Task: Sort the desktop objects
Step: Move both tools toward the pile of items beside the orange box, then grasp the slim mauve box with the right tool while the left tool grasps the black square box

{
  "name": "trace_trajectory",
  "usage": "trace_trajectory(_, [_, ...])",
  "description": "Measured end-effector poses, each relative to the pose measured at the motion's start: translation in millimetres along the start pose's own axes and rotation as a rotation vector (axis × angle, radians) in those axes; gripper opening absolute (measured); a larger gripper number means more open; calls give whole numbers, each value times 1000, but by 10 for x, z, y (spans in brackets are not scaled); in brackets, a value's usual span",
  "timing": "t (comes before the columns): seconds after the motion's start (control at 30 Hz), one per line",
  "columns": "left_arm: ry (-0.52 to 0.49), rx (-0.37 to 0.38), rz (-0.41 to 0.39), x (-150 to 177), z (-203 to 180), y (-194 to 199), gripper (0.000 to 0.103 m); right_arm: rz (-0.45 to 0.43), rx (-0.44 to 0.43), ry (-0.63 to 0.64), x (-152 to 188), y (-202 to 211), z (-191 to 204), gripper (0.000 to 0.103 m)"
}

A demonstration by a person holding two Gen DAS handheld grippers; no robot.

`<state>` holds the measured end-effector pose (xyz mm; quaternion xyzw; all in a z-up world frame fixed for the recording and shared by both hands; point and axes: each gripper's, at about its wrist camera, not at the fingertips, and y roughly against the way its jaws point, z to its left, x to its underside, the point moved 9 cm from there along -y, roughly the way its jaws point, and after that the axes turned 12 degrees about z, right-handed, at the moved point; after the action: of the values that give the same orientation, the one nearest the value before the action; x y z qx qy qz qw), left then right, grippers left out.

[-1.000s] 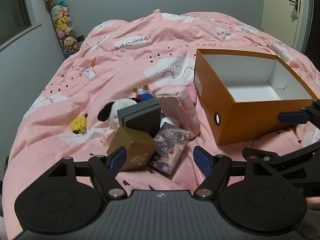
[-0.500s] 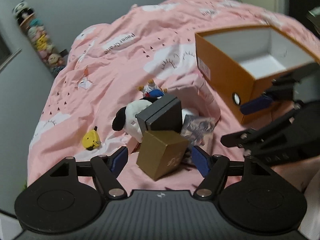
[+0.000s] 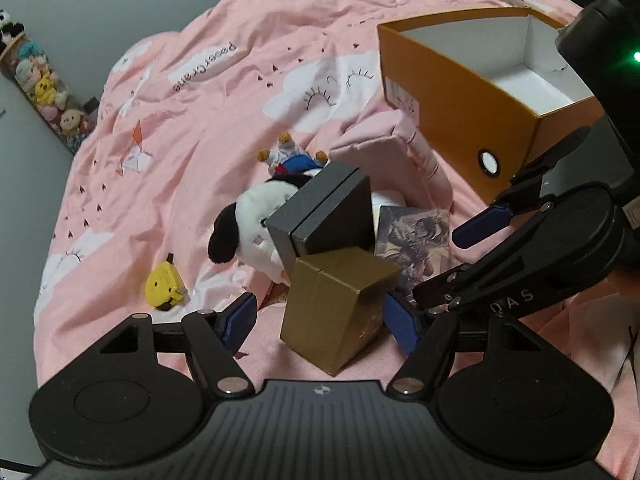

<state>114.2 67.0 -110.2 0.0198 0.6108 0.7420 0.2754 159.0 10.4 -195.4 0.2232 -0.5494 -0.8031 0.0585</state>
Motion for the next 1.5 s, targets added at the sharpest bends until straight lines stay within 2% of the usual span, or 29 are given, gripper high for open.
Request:
trace_trajectory(0.07, [11, 8, 9, 4, 31, -33, 81, 16, -13, -15, -19, -74, -3, 68])
trace_trajectory(0.17, [38, 24, 19, 19, 80, -54, 78, 37, -16, -21, -36, -174, 5, 71])
trace_trajectory(0.33, [56, 38, 17, 23, 114, -32, 77, 41, -68, -80, -123, -242, -42, 71])
trace_trajectory(0.57, [77, 78, -5, -43, 109, 49, 77, -20, -77, -94, -159, -77, -92, 41])
trace_trajectory(0.7, [86, 91, -16, -96, 125, 90, 77, -58, -108, -76, -176, 81, -75, 33])
trace_trajectory(0.8, [93, 101, -32, -140, 171, 157, 77, -89, -78, -21, -200, 195, -22, 31])
trace_trajectory(0.87, [91, 88, -44, -176, 217, 201, 77, -127, -26, 39, -241, 324, 27, 29])
trace_trajectory(0.9, [89, 78, -48, -195, 242, 216, 77, -127, -26, 39, -241, 324, 27, 29])
trace_trajectory(1.0, [80, 49, -54, -260, 309, 232, 77, -155, 60, 88, -315, 419, 27, 25])
trace_trajectory(1.1, [54, 43, -54, -344, 373, 172, 77, -143, 160, 151, -334, 342, 20, 24])
trace_trajectory(1.3, [-45, 62, -19, -461, 374, -51, 77, -138, 150, 183, -304, 222, 20, 28])
trace_trajectory(1.5, [-147, 55, 1, -490, 262, -208, 77, -83, 167, 174, -169, 78, -3, 28])
